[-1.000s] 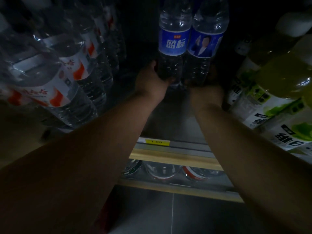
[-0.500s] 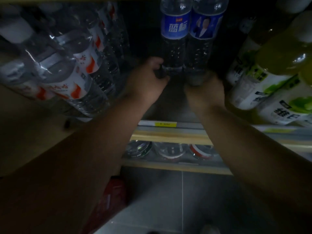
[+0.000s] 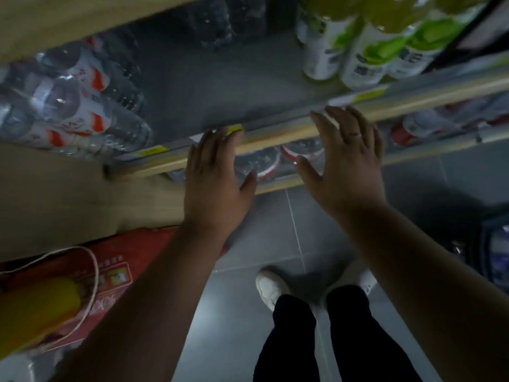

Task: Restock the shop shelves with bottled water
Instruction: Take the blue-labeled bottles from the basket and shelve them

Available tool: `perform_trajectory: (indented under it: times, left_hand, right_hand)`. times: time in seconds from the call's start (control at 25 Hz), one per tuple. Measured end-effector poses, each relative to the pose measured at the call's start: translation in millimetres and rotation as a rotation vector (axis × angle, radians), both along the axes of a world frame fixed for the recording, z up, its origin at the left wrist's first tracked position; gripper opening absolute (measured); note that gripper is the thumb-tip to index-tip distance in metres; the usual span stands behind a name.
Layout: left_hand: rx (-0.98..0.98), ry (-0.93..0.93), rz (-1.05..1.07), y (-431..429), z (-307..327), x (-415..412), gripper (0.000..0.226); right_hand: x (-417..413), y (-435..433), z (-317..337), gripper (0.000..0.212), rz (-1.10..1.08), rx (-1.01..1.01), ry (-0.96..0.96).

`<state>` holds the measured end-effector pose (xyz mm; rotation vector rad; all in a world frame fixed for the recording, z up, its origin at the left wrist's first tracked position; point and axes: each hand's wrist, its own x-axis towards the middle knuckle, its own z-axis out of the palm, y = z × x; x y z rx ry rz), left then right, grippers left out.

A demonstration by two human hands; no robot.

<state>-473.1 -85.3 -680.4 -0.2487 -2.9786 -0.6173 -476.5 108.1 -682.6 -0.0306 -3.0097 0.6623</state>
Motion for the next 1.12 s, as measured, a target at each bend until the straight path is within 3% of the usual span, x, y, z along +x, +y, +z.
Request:
perform_trajectory:
  times: [0.32,0.76,1.12]
  left_hand:
    - [-0.017,-0.120,-0.291,123.0,-28.1,62.0,0.060]
    - [-0.110,-0.304,-0.624,375.9,-48.3,110.2,0.069]
    - [-0.292,-0.431,-0.805,515.4,-75.7,151.5,0.070]
  right_hand:
    - [98.0,122.8,-27.9,0.067,-0.303,-0.005,-0.323]
    - [235.2,342.5,-60.0,0.065,-0.676,-0.082,-0.448]
    - [304.0,413.4,-90.0,0.068,-0.855,-0.160,-0.490]
